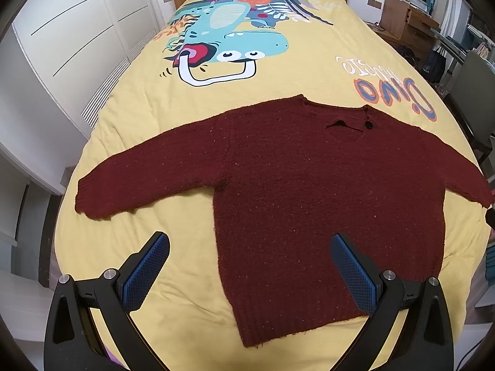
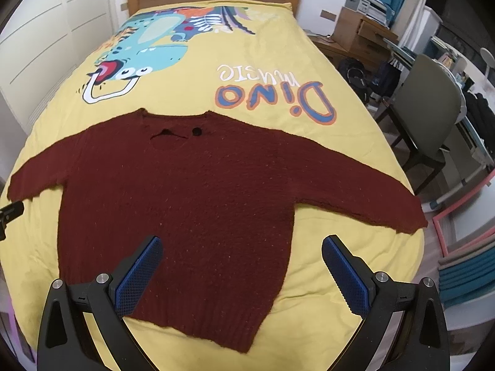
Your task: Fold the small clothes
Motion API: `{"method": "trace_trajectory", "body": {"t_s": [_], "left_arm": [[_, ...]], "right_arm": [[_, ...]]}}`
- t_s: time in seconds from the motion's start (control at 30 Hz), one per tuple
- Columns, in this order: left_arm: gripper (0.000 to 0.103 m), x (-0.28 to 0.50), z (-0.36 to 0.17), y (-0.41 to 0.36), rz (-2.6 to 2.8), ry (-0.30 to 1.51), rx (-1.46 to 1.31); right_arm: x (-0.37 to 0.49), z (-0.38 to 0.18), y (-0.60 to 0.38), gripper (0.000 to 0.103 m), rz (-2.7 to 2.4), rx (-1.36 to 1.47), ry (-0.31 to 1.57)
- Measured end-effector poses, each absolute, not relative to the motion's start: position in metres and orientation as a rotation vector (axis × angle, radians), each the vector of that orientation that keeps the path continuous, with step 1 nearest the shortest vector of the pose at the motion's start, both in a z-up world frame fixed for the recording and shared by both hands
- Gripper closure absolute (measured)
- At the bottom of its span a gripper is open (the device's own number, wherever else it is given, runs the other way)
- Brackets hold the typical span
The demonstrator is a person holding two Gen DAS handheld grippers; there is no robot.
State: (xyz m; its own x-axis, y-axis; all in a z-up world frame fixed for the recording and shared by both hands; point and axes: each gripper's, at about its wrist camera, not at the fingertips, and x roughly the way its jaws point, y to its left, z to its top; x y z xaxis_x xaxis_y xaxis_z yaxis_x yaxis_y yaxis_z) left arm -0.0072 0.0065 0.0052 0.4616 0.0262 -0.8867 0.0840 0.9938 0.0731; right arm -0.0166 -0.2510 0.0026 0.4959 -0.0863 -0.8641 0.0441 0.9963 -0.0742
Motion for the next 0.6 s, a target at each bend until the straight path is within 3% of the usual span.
{"method": "trace_trajectory", "body": {"t_s": [0.6], "left_arm": [[0.001,-0.0069,0.0035,0.0026,-0.055,1.1,0.109]], "right_arm": [[-0.0167,0.0037,-0.2598,0.0,-0.106,-0.049,1.055]]}}
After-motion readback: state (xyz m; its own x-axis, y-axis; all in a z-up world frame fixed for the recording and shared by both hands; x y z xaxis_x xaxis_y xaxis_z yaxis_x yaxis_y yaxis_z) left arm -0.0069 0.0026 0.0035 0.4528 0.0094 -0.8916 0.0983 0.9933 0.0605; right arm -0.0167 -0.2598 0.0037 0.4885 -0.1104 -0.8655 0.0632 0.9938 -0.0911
